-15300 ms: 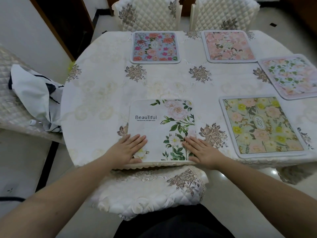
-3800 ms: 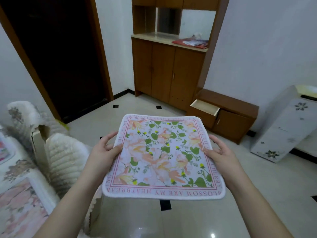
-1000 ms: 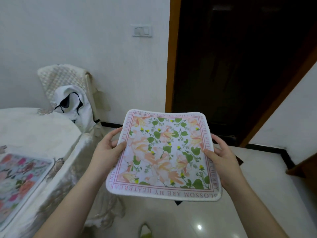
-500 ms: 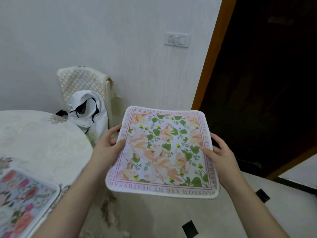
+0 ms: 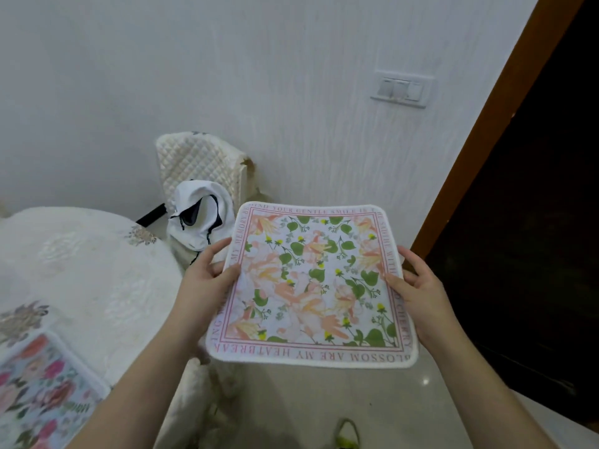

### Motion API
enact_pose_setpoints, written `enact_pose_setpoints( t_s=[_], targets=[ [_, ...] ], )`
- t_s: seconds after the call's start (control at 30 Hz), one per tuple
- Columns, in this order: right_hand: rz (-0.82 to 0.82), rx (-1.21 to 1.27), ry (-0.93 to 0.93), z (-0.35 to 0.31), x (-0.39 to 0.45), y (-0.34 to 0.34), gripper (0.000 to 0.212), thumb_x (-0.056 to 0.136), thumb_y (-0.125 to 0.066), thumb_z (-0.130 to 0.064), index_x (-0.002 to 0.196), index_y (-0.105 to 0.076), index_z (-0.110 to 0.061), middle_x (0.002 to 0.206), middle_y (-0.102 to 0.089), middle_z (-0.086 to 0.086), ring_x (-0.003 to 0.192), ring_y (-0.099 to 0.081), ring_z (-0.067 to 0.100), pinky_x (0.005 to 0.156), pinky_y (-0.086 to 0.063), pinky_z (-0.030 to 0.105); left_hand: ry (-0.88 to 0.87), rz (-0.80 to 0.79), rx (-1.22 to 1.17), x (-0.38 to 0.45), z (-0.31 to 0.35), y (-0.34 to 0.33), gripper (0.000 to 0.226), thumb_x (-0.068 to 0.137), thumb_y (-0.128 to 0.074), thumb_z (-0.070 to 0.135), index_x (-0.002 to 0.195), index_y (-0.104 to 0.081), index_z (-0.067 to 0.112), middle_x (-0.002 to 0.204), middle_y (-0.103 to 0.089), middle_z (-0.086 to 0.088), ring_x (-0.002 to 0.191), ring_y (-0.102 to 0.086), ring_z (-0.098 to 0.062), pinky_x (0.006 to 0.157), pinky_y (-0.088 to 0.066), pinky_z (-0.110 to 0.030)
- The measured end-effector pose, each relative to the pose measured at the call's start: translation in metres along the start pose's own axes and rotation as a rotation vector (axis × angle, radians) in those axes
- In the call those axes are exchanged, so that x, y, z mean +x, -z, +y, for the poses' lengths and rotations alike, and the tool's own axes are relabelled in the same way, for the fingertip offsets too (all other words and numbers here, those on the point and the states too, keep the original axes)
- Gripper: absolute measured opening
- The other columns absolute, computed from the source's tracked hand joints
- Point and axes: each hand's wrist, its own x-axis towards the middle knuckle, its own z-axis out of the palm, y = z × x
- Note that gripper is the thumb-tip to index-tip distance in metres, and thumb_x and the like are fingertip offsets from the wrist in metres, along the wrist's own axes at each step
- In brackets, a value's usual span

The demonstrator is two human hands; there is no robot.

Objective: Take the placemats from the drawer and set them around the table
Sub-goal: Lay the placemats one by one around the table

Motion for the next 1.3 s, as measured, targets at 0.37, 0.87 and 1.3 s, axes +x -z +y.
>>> enact_pose_setpoints(
  t_s=[0.37,0.87,1.3],
  targets=[
    [-0.205,-0.025,-0.021,-0.039,0.148,0.008,0.053,0.091,-0.066,-0.010,0.136,-0.049,-0.034,0.092,-0.077,0.005,0.082,-0.075,0.029,0.072,-0.060,0.048,0.066,0.196,-0.004,0.069,0.027,-0.054,0.042,0.098,-0.058,0.011,0.132,-0.053,0.035,0.090,-0.078,-0.005,0.077,-0.076,-0.027,0.059,-0.062,-0.037],
    [-0.449,-0.109,-0.063,-0.050,0.273,-0.102,0.052,0.091,-0.066,-0.011,0.135,-0.049,-0.033,0.094,-0.077,0.007,0.082,-0.075,0.030,0.068,-0.061,0.048,0.118,0.461,-0.035,0.148,0.016,-0.007,0.040,0.098,-0.059,0.013,0.132,-0.055,0.033,0.086,-0.078,-0.003,0.074,-0.076,-0.024,0.057,-0.061,-0.032],
    [-0.626,-0.160,-0.064,-0.069,0.353,-0.266,0.047,0.090,-0.068,-0.013,0.127,-0.052,-0.036,0.096,-0.076,0.010,0.083,-0.074,0.032,0.069,-0.060,0.048,0.155,0.631,-0.082,0.236,0.003,0.098,0.044,0.097,-0.061,0.017,0.137,-0.052,0.032,0.087,-0.078,-0.001,0.078,-0.076,-0.022,0.073,-0.062,-0.046]
  ],
)
